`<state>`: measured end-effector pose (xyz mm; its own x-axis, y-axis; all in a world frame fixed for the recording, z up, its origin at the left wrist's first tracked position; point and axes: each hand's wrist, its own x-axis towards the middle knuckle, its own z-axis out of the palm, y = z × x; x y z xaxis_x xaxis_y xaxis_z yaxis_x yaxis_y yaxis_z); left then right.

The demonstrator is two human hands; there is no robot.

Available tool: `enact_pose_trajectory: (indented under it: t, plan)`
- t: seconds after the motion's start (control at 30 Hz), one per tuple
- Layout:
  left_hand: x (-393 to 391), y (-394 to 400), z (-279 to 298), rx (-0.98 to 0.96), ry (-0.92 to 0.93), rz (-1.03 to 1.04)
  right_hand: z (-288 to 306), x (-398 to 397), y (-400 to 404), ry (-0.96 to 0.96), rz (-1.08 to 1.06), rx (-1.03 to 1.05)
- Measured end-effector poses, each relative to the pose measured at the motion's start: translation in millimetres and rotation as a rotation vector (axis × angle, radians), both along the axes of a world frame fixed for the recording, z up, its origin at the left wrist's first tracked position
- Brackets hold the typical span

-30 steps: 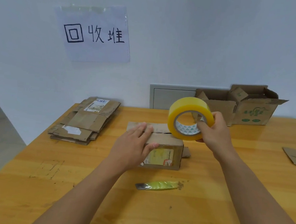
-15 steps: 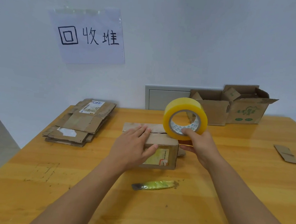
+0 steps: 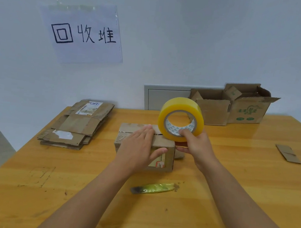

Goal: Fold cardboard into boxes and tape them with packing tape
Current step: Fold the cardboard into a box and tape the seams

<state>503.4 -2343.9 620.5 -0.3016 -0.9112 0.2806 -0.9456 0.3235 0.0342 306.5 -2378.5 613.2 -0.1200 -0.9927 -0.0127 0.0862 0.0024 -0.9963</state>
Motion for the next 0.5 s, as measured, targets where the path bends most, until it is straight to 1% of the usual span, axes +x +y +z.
enact_pose_trajectory:
  t: [0.13,0.27,0.4,0.5]
  plan:
    - [1,-1,0,0.01,-0.003,-0.005,16,-7,2,0.162,0.021,-0.049]
    - [2,-2,-1,-0.007,-0.032,-0.003,23,-18,3,0.24,-0.039,-0.094]
    - [2,-1,-4,-0.006,-0.027,-0.002,16,-37,4,0.265,-0.081,-0.1]
    - [1,-1,-4,-0.002,-0.036,0.004,5,-41,5,0.214,-0.07,-0.044]
